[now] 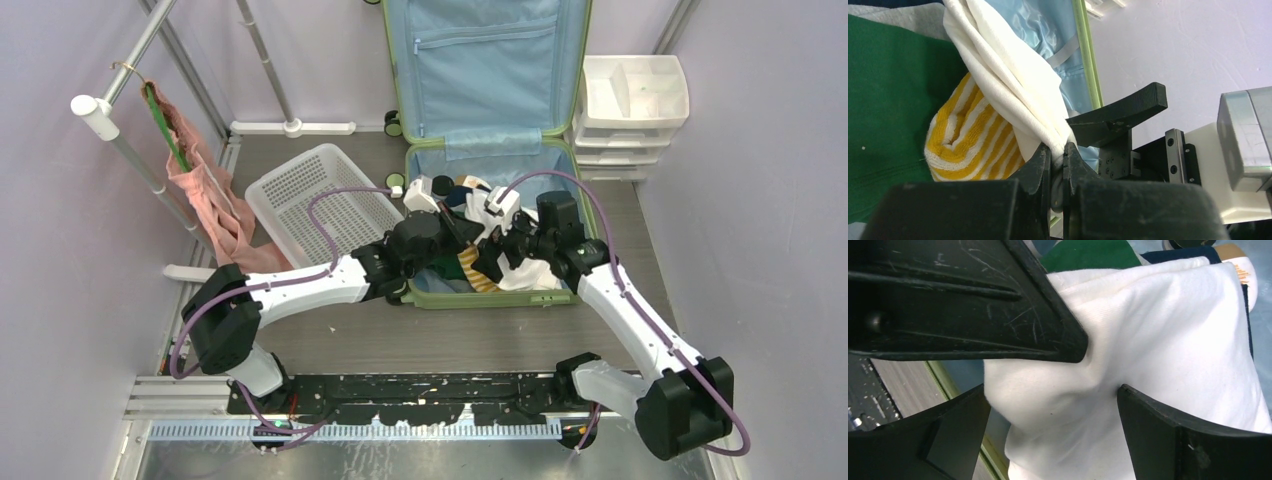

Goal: Open, take out, and arrange the luggage
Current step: Pick up the clothes from the luggage.

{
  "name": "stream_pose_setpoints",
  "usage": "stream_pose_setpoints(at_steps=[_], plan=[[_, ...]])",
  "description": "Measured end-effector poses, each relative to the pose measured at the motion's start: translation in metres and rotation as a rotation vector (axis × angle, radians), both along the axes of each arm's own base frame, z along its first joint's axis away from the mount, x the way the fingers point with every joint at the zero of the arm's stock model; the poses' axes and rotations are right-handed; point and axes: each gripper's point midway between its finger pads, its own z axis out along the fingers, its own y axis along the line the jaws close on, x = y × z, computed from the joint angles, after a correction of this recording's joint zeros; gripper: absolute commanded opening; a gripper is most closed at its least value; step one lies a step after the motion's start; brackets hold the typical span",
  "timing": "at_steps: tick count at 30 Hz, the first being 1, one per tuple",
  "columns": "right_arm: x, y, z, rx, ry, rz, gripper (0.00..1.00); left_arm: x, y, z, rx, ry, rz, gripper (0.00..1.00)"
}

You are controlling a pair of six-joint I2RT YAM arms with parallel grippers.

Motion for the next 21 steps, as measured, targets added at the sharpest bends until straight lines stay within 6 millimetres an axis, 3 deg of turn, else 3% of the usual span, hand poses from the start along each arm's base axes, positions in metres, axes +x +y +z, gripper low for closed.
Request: stream_pose_setpoints(at_steps=[8,19,21], plan=[[0.015,0.012,-0.006,-0.002,-0.115,-0.106,0.93,-0.002,-0.002,0.001,-0.027,0.029,-0.002,0.0],[0.034,0.008,0.008,-0.062,-0.248,-0.215,0.28,0.009,0.003,0.008,-0.06,0.037,0.039,0.0],[0.034,0.007,0.008,-0.067,-0.248,-0.217,0.2,0.01,0.003,0.011,-0.069,0.038,0.041,0.09]])
